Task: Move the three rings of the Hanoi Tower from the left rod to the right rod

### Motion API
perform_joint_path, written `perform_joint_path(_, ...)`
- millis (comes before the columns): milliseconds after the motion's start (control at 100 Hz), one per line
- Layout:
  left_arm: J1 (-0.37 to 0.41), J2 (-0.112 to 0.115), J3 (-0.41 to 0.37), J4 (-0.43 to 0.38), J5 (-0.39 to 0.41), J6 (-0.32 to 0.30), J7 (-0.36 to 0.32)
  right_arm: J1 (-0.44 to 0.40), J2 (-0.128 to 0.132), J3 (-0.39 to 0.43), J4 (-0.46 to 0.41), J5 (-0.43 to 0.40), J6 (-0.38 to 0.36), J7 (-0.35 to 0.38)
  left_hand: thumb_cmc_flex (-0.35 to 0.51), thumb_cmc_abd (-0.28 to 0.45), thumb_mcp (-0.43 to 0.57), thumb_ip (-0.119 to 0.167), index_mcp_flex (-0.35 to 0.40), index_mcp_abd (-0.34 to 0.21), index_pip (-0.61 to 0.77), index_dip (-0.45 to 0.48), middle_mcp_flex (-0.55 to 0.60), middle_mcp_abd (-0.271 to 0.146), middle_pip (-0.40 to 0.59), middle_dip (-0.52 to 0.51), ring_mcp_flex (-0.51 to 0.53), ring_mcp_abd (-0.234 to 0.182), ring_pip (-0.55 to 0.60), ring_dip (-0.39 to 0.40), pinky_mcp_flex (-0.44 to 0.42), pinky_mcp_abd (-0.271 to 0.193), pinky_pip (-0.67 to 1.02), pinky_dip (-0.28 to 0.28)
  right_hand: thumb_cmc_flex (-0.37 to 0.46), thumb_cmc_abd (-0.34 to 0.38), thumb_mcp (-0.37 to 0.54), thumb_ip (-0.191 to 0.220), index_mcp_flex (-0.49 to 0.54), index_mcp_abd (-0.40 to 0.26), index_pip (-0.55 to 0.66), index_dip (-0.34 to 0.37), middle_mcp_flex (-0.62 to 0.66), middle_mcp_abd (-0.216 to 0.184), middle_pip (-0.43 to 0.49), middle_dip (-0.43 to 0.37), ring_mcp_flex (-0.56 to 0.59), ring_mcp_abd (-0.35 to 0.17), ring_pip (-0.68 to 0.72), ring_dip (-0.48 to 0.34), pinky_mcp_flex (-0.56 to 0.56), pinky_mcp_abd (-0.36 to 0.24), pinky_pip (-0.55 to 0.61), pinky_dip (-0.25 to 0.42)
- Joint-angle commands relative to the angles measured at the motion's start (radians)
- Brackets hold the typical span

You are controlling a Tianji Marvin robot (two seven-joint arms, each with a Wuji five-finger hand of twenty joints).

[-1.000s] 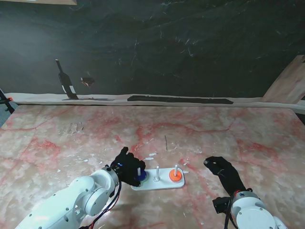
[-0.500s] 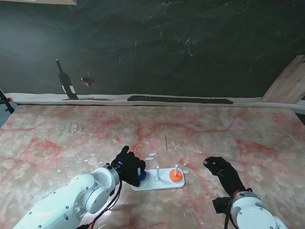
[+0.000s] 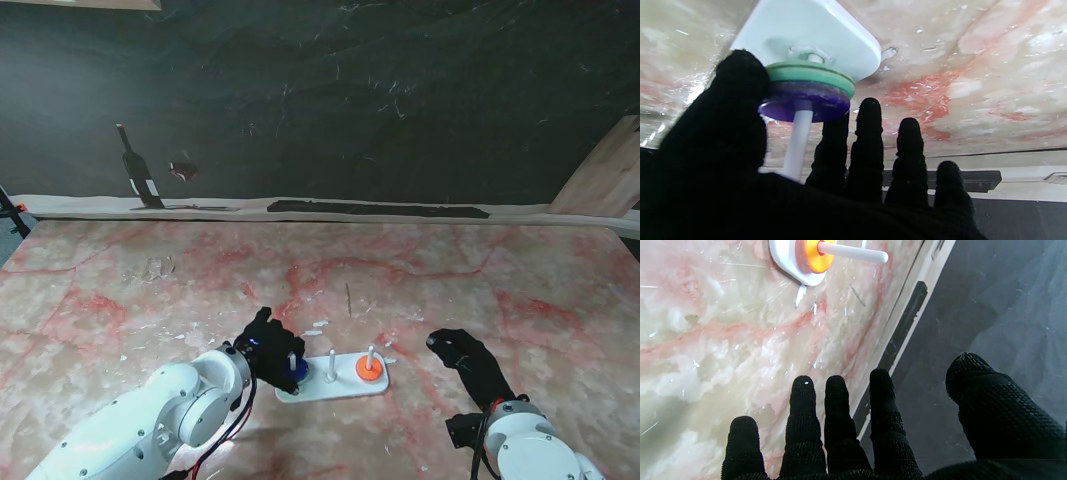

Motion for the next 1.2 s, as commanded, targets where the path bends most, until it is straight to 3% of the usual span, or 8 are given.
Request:
perform_joint_path(0, -0.004, 0.000, 0.002, -0.001, -0.009, -0.001, 0.000, -0.006, 0.000, -0.003, -0.005, 0.002, 0.001, 0.001, 0.007, 0.080, 0.009, -0.014, 0.059, -0.053, 0.079, 0.040, 0.037, -0.012, 0.015, 0.011, 0.013, 0.000, 0.013, 0.008, -0.001, 0.005, 0.003, -0.010, -0.004, -0.008, -0.008, 0.024, -0.025, -0.002, 0.007, -0.002, -0.023, -0.008, 0.011, 0.005, -0.014, -0.005, 0.009, 0.010, -0.011, 0.008, 0.019, 0.018)
perform_joint_path(200, -0.008, 0.001, 0.004, 0.002, -0.023, -0.010, -0.013, -0.005, -0.001, -0.003, -0.005, 0.005, 0.002, 0.000, 0.079, 0.085, 0.019, 0.085, 0.038, -0.026, 0.044, 0.011, 0.027, -0.002, -0.001, 0.001, 0.005, 0.003, 0.012, 0.004, -0.003, 0.005, 0.012, -0.021, -0.004, -0.006, -0.010, 0.024, -0.026, -0.001, 0.007, -0.002, -0.023, -0.007, 0.011, 0.005, -0.014, -0.006, 0.010, 0.011, -0.011, 0.008, 0.020, 0.017)
perform_joint_path(390, -0.010, 0.003, 0.002, 0.001, -0.030, -0.020, -0.026, -0.005, 0.000, -0.003, -0.006, 0.007, 0.003, 0.002, 0.093, 0.048, 0.132, 0.123, 0.046, -0.022, 0.058, 0.012, 0.031, -0.003, 0.002, 0.002, 0.008, 0.002, 0.014, 0.004, -0.002, 0.006, 0.018, -0.023, -0.003, -0.008, -0.011, 0.025, -0.026, -0.001, 0.007, -0.002, -0.024, -0.008, 0.011, 0.005, -0.014, -0.005, 0.010, 0.011, -0.011, 0.008, 0.020, 0.017)
perform_joint_path(480, -0.008, 0.003, 0.000, -0.001, -0.030, -0.019, -0.026, -0.005, 0.000, -0.003, -0.006, 0.007, 0.002, 0.004, 0.073, 0.040, 0.127, 0.119, 0.053, -0.020, 0.069, 0.017, 0.034, -0.003, 0.004, 0.003, 0.010, 0.002, 0.015, 0.004, -0.001, 0.007, 0.019, -0.023, 0.000, -0.011, -0.011, 0.025, -0.025, 0.000, 0.007, -0.002, -0.023, -0.007, 0.011, 0.005, -0.014, -0.005, 0.011, 0.011, -0.010, 0.008, 0.021, 0.017)
perform_joint_path(780, -0.003, 0.003, -0.006, -0.010, -0.023, -0.006, -0.030, -0.005, 0.002, -0.002, -0.005, 0.006, 0.002, 0.009, 0.002, 0.100, -0.068, -0.005, 0.076, -0.023, 0.094, 0.033, 0.052, -0.003, 0.012, 0.008, 0.018, 0.006, 0.019, 0.004, -0.001, 0.007, 0.030, -0.029, 0.003, -0.025, -0.001, 0.025, -0.026, -0.002, 0.008, -0.001, -0.024, -0.009, 0.011, 0.005, -0.012, -0.005, 0.010, 0.011, -0.010, 0.010, 0.024, 0.016)
perform_joint_path(930, -0.008, 0.003, 0.000, -0.005, -0.022, -0.005, -0.025, -0.004, 0.002, -0.002, -0.004, 0.005, 0.002, 0.009, 0.028, 0.115, -0.057, 0.001, 0.076, -0.022, 0.095, 0.033, 0.057, -0.002, 0.016, 0.010, 0.022, 0.005, 0.022, 0.005, 0.001, 0.005, 0.034, -0.029, 0.003, -0.029, 0.005, 0.025, -0.026, -0.001, 0.009, -0.001, -0.023, -0.008, 0.012, 0.005, -0.012, -0.005, 0.011, 0.011, -0.010, 0.010, 0.026, 0.016)
perform_joint_path(1080, -0.008, 0.003, 0.000, -0.002, -0.030, -0.013, -0.026, -0.003, 0.002, -0.003, -0.003, 0.005, 0.000, 0.010, 0.085, 0.094, 0.016, 0.073, 0.069, -0.017, 0.104, 0.040, 0.061, -0.004, 0.015, 0.010, 0.023, 0.004, 0.022, 0.004, 0.002, 0.005, 0.041, -0.032, 0.001, -0.030, 0.009, 0.024, -0.027, -0.001, 0.010, -0.001, -0.023, -0.008, 0.012, 0.006, -0.012, -0.005, 0.011, 0.011, -0.010, 0.011, 0.027, 0.016)
perform_joint_path(1190, -0.005, 0.003, -0.004, -0.005, -0.031, -0.014, -0.026, -0.003, 0.002, -0.002, -0.002, 0.006, -0.001, 0.012, 0.086, 0.086, 0.030, 0.079, 0.069, -0.016, 0.106, 0.041, 0.061, -0.003, 0.015, 0.010, 0.025, 0.004, 0.023, 0.004, 0.002, 0.005, 0.043, -0.034, 0.001, -0.032, 0.011, 0.024, -0.028, -0.001, 0.009, -0.002, -0.024, -0.008, 0.012, 0.006, -0.013, -0.006, 0.010, 0.011, -0.010, 0.012, 0.028, 0.015)
